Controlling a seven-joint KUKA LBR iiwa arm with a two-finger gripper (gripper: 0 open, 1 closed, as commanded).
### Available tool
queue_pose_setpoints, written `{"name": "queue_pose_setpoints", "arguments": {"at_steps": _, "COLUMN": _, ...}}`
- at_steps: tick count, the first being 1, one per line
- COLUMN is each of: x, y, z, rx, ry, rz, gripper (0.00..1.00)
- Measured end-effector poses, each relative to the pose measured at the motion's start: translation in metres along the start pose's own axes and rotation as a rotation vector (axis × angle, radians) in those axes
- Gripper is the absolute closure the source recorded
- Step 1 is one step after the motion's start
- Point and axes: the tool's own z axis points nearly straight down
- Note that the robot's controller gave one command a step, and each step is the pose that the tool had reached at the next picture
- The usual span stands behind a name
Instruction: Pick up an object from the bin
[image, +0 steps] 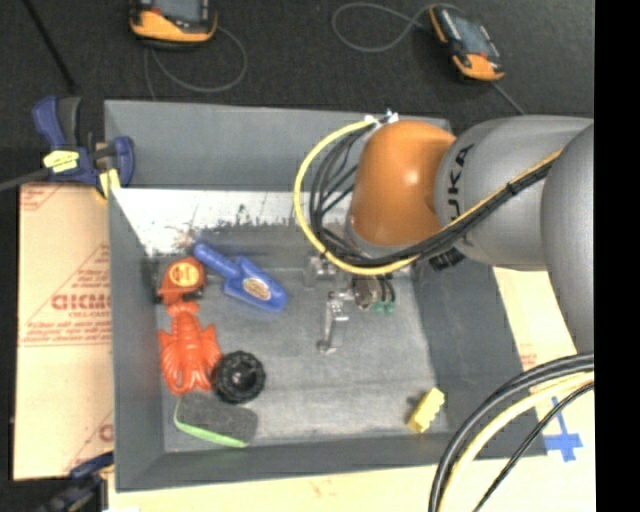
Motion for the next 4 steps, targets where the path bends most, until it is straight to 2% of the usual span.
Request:
{"name": "queue_pose_setpoints", "arguments": {"at_steps": 1, "x": -0.002, "y": 0.0, "z": -0.005, "rx": 0.0, "ry": -0.008, "rz": 0.001, "gripper": 0.0}}
{"name": "queue_pose_setpoints", "arguments": {"at_steps": 2, "x": -0.006, "y": 0.024, "z": 0.013, "rx": 0.002, "ry": -0.011, "rz": -0.035, "gripper": 0.0}}
{"name": "queue_pose_setpoints", "arguments": {"at_steps": 3, "x": -0.014, "y": 0.049, "z": 0.025, "rx": 0.0, "ry": -0.006, "rz": -0.051, "gripper": 0.0}}
{"name": "queue_pose_setpoints", "arguments": {"at_steps": 4, "x": -0.012, "y": 0.059, "z": 0.052, "rx": 0.002, "ry": -0.01, "rz": -0.186, "gripper": 0.0}}
